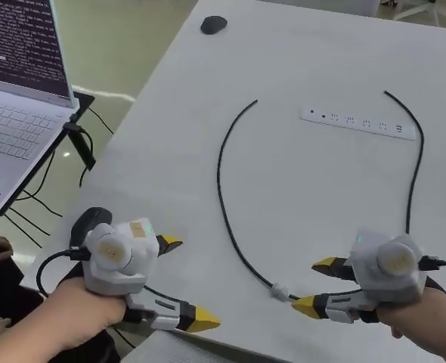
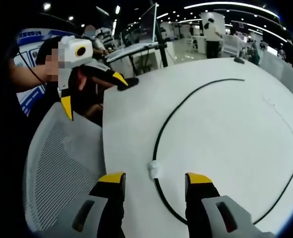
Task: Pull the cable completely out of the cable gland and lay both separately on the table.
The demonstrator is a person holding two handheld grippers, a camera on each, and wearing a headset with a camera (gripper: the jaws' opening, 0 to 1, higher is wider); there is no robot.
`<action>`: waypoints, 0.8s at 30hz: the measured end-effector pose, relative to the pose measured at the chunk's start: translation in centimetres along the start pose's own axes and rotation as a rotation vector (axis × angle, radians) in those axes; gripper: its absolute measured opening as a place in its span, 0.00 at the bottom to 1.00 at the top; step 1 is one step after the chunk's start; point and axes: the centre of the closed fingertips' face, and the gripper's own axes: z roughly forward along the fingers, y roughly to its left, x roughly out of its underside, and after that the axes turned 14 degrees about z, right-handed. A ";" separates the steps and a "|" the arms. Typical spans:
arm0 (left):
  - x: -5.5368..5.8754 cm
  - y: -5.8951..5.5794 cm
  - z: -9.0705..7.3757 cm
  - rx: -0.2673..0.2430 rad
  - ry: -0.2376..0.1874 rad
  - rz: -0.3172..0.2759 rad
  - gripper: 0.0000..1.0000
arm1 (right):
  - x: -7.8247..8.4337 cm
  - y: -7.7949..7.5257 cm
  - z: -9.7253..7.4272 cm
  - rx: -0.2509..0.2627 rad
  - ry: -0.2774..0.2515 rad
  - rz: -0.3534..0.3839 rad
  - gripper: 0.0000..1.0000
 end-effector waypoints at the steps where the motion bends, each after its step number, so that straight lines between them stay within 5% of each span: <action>1: 0.1 0.0 0.0 0.000 0.000 -0.001 0.95 | 0.1 -0.1 0.2 0.003 0.010 -0.001 0.45; 24: -0.3 -0.6 0.2 0.032 -0.006 -0.008 0.93 | 2.0 -0.9 4.3 0.005 0.146 -0.008 0.23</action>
